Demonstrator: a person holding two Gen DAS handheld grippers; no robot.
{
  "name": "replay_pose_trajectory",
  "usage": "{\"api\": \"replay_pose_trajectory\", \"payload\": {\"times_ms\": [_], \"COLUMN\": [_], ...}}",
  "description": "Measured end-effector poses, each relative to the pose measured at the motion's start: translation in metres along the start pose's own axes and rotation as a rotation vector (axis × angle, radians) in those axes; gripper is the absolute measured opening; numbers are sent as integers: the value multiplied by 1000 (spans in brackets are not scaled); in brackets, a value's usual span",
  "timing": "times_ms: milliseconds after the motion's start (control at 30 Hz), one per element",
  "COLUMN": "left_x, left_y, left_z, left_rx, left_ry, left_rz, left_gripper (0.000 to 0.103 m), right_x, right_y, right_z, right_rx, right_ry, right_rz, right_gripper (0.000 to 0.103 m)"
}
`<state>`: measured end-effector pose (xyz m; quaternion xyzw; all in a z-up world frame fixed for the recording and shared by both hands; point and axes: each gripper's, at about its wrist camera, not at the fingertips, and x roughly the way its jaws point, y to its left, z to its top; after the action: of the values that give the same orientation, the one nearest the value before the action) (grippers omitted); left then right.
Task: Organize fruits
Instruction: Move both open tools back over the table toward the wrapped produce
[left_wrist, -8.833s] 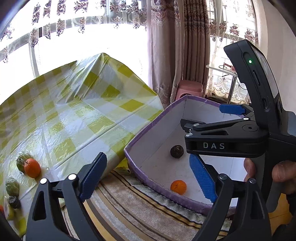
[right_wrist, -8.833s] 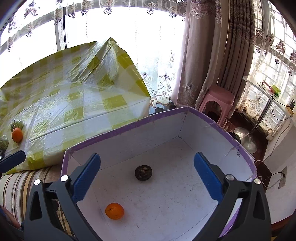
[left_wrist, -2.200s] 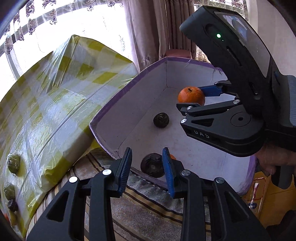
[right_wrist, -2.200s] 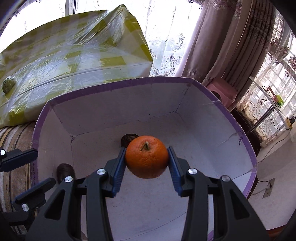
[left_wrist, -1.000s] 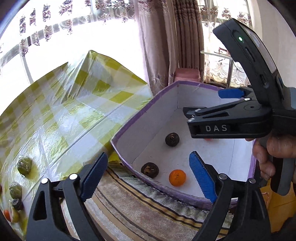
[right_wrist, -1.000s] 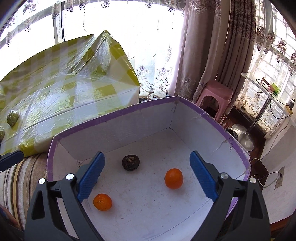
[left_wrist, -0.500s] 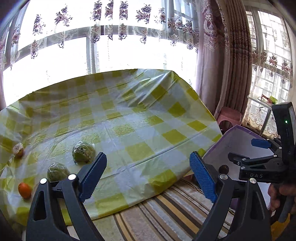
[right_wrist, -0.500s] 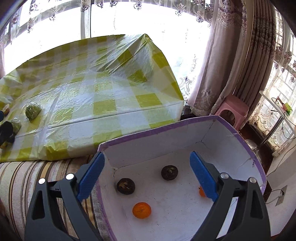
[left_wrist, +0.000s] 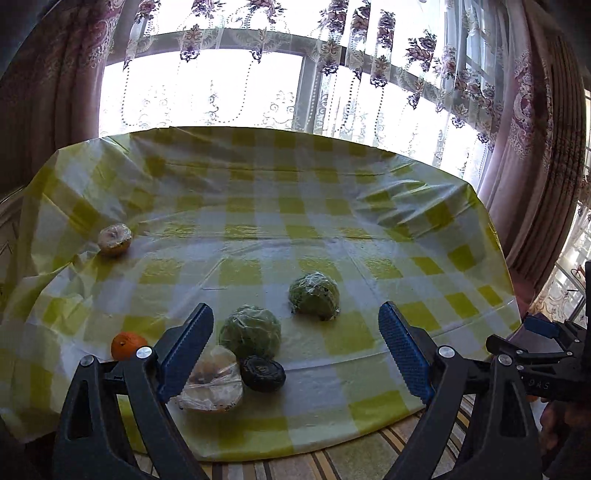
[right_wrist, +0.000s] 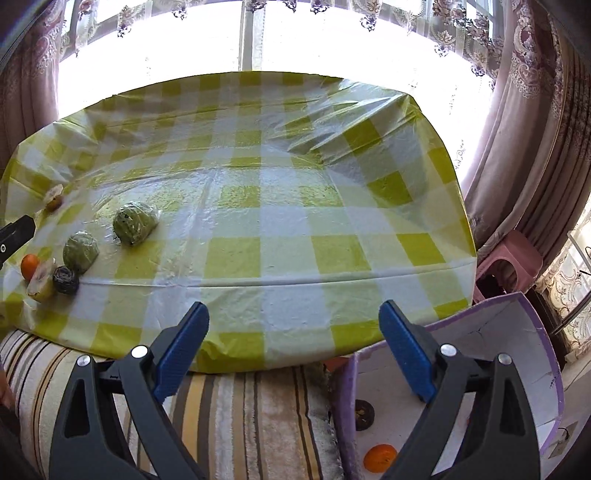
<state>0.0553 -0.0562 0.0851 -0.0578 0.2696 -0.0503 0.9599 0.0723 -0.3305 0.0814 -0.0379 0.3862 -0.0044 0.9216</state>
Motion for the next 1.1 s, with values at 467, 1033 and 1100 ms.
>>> {"api": "replay_pose_trajectory", "payload": {"times_ms": [467,1033,1100], "left_x": [9,58,68], "left_y": [103,185,195], "left_z": [17,56,62], "left_rx": [-80,-97,-102], "left_ry": [31,123,143], "left_rz": [206,293,300], "left_gripper": [88,88,88], "right_x": [56,122,127], "right_y": [117,185,188], "right_z": [51,83,83], "right_rx": [-98,-106,-109], "right_ry": [-7,62,71], "right_rz": [142,145,141], "right_gripper": [93,93,93]}}
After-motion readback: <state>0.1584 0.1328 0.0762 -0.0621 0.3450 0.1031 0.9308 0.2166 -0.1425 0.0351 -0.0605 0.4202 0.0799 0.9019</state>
